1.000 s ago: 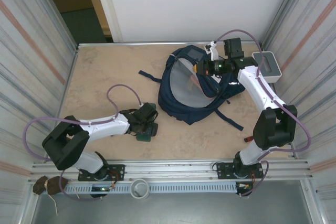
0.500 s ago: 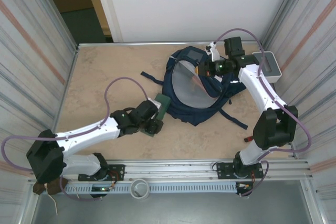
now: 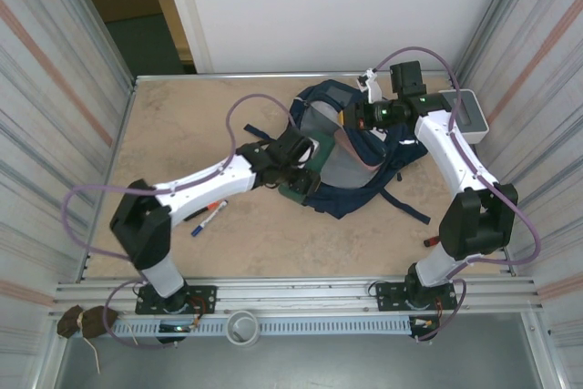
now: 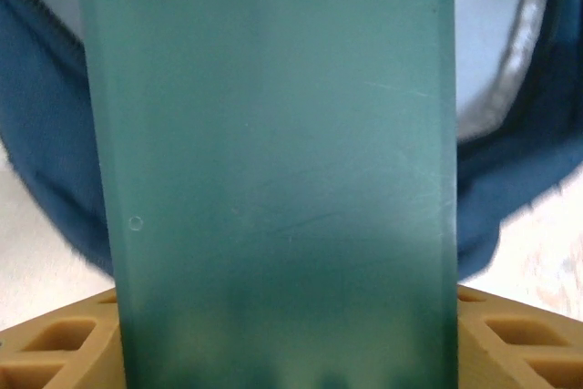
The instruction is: Pack the student bag
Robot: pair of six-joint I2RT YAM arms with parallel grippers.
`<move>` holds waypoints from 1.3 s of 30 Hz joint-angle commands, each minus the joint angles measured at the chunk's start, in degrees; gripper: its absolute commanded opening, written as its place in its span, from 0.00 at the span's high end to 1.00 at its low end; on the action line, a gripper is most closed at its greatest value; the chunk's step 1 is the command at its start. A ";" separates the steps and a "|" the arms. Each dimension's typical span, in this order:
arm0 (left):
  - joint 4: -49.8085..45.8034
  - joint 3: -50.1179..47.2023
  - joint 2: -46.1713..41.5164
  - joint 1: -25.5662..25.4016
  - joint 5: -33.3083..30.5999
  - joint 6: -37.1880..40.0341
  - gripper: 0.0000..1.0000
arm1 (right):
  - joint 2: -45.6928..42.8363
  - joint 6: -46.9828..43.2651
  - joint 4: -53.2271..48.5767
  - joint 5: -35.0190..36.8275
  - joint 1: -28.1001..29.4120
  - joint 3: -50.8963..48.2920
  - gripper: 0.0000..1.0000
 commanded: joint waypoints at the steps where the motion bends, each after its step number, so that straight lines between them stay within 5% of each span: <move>1: -0.88 7.70 4.46 2.03 2.77 -3.83 0.45 | -0.69 3.89 5.45 -6.71 1.04 0.21 1.00; 14: 14.12 21.03 20.70 7.36 3.98 -20.17 0.36 | -0.01 5.38 8.07 -6.47 1.33 -3.47 1.00; 19: 20.07 22.71 24.74 7.22 9.94 -23.35 0.27 | 0.35 5.40 8.34 -6.82 1.22 -4.02 1.00; 25: 27.14 12.64 17.77 7.09 12.56 -21.01 0.13 | -0.23 4.88 8.56 -6.86 0.15 -5.83 1.00; 32: 29.71 -3.92 4.24 7.09 14.83 -18.49 0.12 | -1.55 5.12 9.87 -5.73 -0.74 -8.84 1.00; 39: 22.45 -14.39 -4.50 9.67 1.48 -14.27 0.11 | -2.78 5.67 11.56 -5.15 -0.32 -12.60 1.00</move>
